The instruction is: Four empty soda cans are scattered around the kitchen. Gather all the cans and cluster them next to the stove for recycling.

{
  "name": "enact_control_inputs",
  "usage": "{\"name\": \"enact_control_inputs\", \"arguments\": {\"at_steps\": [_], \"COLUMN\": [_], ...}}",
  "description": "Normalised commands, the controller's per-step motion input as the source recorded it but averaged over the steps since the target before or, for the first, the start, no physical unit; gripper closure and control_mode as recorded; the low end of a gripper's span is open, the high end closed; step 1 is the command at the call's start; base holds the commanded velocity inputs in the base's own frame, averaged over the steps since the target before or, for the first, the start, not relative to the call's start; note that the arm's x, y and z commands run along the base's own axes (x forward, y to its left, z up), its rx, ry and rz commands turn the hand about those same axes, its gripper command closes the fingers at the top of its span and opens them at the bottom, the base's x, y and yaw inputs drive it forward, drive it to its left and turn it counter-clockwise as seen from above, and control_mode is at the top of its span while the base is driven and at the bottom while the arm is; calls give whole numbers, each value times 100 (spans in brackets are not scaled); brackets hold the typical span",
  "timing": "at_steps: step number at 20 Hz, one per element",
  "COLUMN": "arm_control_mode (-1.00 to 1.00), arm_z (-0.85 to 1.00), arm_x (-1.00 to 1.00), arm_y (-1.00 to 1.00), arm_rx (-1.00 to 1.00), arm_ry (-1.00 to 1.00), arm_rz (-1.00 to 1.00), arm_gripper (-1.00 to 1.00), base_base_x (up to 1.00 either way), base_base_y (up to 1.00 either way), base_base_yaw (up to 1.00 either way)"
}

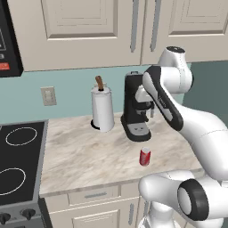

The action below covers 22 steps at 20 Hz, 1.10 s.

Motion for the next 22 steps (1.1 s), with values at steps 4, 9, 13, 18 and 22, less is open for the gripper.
{"name": "enact_control_inputs", "arguments": {"at_steps": [4, 9, 13, 18, 22], "arm_control_mode": [-100, -100, -100, -100, -100], "arm_z": [-11, -52, -66, -46, -34], "arm_x": [0, -1, -3, -10, -23], "arm_y": [1, 1, 0, 0, 0], "arm_rx": [0, 0, 0, 0, 0], "arm_ry": [2, 0, 0, 6, 14], "arm_rz": [0, 0, 0, 0, -1], "arm_gripper": [-100, -100, -100, -100, -100], "base_base_x": [0, 0, 0, 0, 0], "base_base_y": [0, 0, 0, 0, 0], "base_base_yaw": [0, 0, 0, 0, 0]}}
